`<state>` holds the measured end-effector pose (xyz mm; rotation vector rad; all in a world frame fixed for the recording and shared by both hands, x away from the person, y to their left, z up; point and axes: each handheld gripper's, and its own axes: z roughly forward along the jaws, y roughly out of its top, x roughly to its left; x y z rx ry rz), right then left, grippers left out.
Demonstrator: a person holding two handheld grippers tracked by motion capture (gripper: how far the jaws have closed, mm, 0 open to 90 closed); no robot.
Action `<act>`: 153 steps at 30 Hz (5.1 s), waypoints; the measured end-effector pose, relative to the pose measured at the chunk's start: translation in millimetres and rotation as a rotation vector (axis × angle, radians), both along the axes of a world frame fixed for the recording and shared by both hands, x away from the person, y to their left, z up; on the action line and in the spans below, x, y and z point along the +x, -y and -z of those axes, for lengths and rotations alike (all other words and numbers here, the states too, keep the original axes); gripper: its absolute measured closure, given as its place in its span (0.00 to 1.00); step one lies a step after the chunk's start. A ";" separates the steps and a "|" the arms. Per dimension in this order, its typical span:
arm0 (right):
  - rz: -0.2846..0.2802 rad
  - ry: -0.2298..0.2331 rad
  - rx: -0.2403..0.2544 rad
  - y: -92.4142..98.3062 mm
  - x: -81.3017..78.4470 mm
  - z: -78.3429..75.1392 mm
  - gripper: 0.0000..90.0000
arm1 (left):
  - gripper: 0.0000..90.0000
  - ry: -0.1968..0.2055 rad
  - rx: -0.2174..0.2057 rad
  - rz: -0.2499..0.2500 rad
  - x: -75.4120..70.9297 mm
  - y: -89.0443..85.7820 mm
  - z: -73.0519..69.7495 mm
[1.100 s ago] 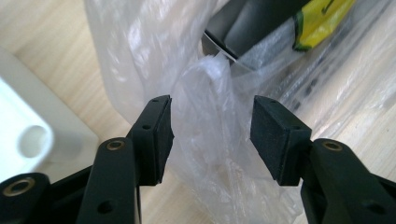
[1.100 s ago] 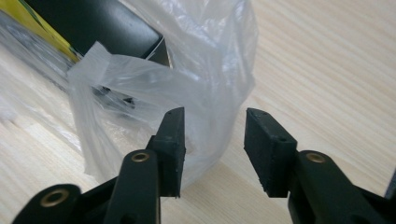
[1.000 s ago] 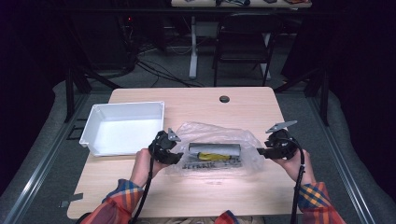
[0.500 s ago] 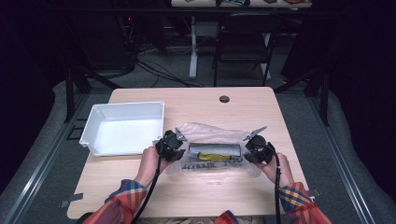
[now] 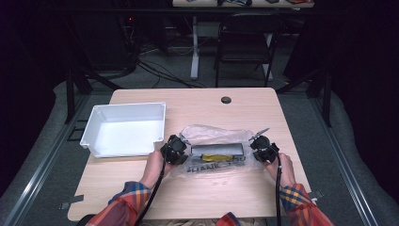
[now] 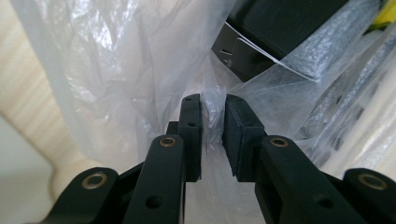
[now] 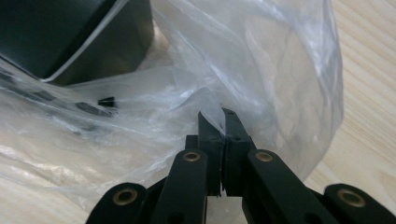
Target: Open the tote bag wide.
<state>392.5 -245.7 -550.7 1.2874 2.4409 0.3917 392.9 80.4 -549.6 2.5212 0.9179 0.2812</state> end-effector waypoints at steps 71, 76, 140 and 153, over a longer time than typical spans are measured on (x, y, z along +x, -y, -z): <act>-0.458 0.045 0.141 -100.8 -44.6 -10.3 1.00 | 0.86 0.055 0.026 -0.061 53.2 20.5 -22.6; -0.468 0.013 0.135 -98.5 -47.3 -4.7 1.00 | 0.87 0.052 0.038 -0.077 57.8 19.8 -18.0; -0.032 0.011 0.182 8.0 -18.9 -13.1 0.83 | 0.73 -0.059 0.013 0.080 -4.3 -10.1 -10.7; -0.088 0.074 0.263 3.2 -29.8 -39.1 0.58 | 0.44 -0.029 -0.051 0.104 -10.2 -15.9 -35.9</act>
